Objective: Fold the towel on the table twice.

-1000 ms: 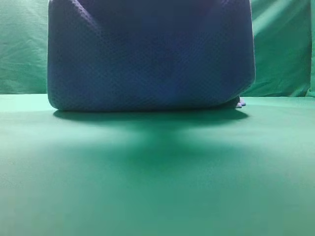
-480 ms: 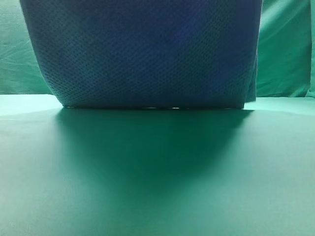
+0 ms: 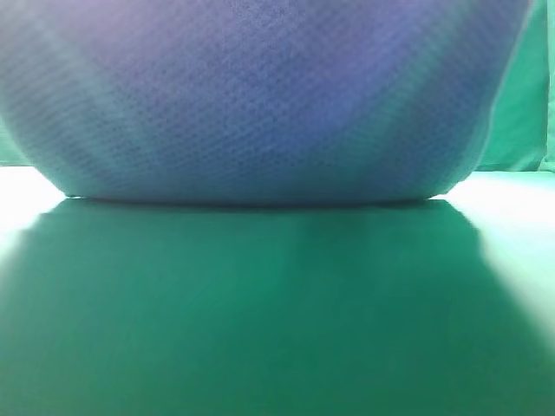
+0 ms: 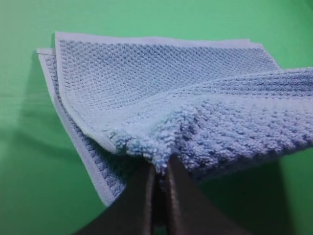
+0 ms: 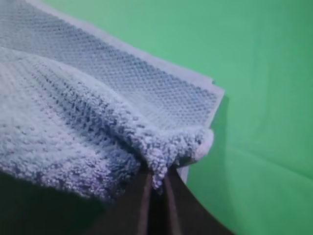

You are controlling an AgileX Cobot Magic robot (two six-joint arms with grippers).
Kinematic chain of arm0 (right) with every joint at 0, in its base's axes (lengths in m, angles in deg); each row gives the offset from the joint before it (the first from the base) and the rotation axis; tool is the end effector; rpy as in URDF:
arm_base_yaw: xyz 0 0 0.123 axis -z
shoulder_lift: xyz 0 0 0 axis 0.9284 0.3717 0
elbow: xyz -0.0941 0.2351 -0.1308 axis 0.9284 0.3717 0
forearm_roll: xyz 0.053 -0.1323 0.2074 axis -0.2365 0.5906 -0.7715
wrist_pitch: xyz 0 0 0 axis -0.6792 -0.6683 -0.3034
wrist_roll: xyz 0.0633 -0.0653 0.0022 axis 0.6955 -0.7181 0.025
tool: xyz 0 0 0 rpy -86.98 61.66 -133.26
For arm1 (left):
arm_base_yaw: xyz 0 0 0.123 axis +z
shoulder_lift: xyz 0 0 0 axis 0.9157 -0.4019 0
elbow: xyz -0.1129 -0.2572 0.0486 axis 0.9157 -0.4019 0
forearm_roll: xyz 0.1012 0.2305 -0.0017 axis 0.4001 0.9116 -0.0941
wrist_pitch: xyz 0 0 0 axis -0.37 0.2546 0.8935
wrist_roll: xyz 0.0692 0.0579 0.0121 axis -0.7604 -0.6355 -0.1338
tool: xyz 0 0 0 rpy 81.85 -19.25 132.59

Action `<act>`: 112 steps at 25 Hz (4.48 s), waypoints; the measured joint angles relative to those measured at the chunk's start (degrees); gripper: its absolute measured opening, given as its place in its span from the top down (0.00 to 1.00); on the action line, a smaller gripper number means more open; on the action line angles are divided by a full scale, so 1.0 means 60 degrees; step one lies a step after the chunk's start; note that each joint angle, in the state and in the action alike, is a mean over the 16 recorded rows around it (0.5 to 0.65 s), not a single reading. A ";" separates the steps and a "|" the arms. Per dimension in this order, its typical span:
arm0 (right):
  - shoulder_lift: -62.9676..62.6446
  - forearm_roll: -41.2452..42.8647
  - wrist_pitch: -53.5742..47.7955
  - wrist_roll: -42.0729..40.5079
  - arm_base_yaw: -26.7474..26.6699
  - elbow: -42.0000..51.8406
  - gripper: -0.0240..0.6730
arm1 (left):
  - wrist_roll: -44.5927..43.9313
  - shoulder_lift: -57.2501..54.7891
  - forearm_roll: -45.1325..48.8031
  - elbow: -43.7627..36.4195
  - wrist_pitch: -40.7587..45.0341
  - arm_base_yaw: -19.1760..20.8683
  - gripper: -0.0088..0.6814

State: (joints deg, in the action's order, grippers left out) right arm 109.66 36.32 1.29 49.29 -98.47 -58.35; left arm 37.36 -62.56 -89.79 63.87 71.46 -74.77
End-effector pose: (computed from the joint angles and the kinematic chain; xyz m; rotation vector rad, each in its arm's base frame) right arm 0.2370 0.1273 0.3527 -0.6348 2.3872 0.0841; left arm 0.2224 -0.0602 0.3392 0.0760 2.3397 -0.5259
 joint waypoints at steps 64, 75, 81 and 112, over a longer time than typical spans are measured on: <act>0.4956 0.0865 0.3680 0.1083 0.1105 -0.0393 0.64 | -0.1529 -0.5621 -0.2034 0.0272 -0.4315 -0.0075 0.66; 0.4464 0.0892 0.1146 0.1079 0.1110 -0.2180 0.26 | -0.2030 -0.3940 -0.1948 0.0304 -0.3414 -0.0075 0.35; 0.3463 0.0866 -0.0530 0.1078 0.1110 -0.3095 0.53 | -0.2106 -0.2221 -0.1875 0.0304 -0.2610 -0.0075 0.66; -0.6998 -0.0219 -0.0794 0.0229 0.1110 0.1663 0.97 | -0.2156 0.5501 -0.1496 -0.0932 0.0711 -0.0075 0.99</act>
State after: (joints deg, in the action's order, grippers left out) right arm 67.67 35.01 -3.47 50.66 -91.82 -48.38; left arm 24.43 -29.56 -98.76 58.27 75.73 -75.22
